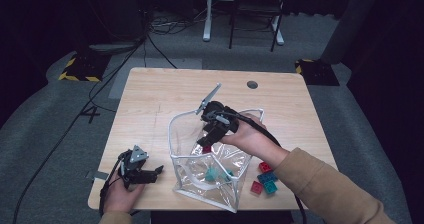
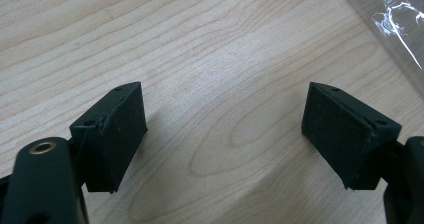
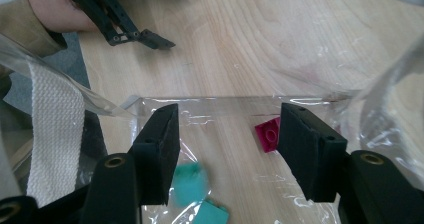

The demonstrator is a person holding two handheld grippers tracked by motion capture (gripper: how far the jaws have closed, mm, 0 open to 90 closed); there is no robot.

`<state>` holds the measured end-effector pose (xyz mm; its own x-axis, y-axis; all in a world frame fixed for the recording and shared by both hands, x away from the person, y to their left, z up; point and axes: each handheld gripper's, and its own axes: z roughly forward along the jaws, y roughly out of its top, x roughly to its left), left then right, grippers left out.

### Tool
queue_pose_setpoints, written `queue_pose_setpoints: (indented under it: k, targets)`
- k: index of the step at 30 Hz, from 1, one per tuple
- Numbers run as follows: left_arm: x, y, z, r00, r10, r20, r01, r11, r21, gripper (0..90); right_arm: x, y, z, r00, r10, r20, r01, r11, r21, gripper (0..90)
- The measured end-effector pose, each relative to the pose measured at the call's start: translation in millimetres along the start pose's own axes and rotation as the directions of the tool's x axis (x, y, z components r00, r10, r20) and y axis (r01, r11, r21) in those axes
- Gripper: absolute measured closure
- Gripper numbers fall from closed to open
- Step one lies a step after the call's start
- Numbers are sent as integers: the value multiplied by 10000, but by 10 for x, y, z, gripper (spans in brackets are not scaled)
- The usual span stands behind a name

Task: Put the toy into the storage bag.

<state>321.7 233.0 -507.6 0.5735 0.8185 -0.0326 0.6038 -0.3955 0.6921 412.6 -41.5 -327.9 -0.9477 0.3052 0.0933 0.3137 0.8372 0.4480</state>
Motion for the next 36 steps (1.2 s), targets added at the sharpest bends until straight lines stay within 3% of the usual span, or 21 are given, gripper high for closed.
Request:
queue_pose_setpoints:
  k: [6,11,19,24,27,31,32,34,36]
  targets:
    - [0,0,0,10000,-1,-3,1,10000,2,184,11,-107,-223,9999,5,104,3,9972,-750,425]
    - [0,0,0,10000,1,-1,-1,10000,3,184,-9,-274,-495,9998,101,194,-67,9859,-1675,425]
    - [0,1,0,10000,3,-2,-3,10000,4,184,-65,-636,-914,9968,705,389,-569,9585,-2795,423]
    - [0,1,0,10000,-5,1,5,10000,2,184,-147,-962,-1152,9918,1154,546,-890,9315,-3528,396]
    - [5,6,8,10000,-8,1,8,10000,-33,180,-225,-1186,-1283,9845,1624,663,-1245,9132,-3881,354]
    - [8,10,11,10000,-21,12,21,10000,-31,178,-296,-1412,-1376,9708,2246,840,-1722,8967,-4077,288]
    - [9,10,12,10000,-12,6,12,10000,-30,178,-309,-1464,-1386,9684,2305,953,-1729,8958,-4096,270]
    - [10,10,12,10000,-7,1,7,10000,-35,178,-333,-1568,-1377,9662,2212,1324,-1543,9078,-3900,190]
    - [9,10,12,10000,-15,5,15,10000,-29,178,-344,-1623,-1360,9612,2321,1492,-1613,9114,-3785,160]
